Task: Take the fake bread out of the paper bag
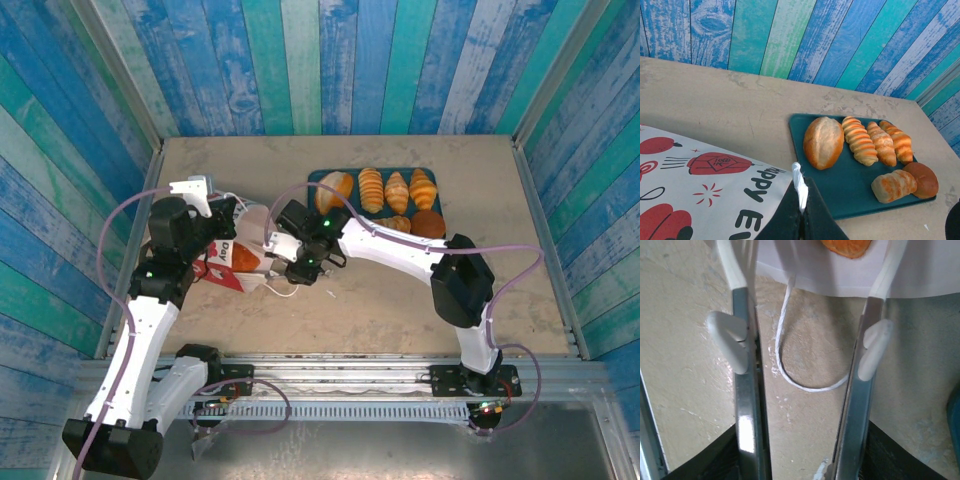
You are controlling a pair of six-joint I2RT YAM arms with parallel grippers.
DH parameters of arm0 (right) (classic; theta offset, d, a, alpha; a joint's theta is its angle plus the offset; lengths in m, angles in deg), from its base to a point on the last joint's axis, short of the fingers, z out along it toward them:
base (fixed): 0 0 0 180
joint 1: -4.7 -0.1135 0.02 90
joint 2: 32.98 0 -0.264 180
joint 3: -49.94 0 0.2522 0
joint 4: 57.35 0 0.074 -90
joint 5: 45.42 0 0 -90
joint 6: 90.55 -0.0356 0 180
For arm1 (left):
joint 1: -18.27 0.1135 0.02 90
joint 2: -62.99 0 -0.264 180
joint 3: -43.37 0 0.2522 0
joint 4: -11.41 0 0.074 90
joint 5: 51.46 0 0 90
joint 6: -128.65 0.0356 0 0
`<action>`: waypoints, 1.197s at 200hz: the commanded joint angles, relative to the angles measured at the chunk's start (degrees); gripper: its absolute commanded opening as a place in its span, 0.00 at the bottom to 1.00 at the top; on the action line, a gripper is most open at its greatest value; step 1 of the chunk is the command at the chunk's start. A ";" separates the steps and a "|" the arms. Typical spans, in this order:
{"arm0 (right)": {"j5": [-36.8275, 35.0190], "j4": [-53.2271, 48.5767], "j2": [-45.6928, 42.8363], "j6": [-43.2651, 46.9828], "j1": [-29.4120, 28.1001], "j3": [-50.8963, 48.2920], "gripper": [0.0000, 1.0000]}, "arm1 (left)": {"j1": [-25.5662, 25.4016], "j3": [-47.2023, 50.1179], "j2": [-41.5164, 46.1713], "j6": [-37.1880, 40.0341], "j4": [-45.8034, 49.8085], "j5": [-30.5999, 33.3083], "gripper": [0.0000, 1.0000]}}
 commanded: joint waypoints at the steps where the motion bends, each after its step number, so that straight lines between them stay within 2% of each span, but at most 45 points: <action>1: 1.90 -0.51 -0.92 -1.66 0.26 2.83 0.56 | -0.03 -1.80 0.48 0.30 -0.57 0.29 0.00; 31: -1.79 -0.91 2.49 -0.96 0.37 5.09 0.57 | -0.03 -1.99 0.51 0.36 -0.37 0.27 0.00; 89: 3.67 -5.45 9.59 1.95 0.57 11.53 0.59 | -0.03 -2.07 0.15 0.21 -0.52 -0.10 0.00; 125: 3.79 -5.98 11.27 0.93 0.57 12.93 0.56 | 0.01 -1.79 0.13 0.22 -0.87 0.07 0.00; 208: 2.02 -4.89 5.96 -1.78 0.60 11.83 0.40 | -0.03 -1.71 0.01 0.31 -1.16 0.23 0.00; 239: 1.40 -4.40 1.95 -2.18 0.60 9.51 0.39 | -0.03 -1.71 0.25 0.40 -1.05 0.65 0.00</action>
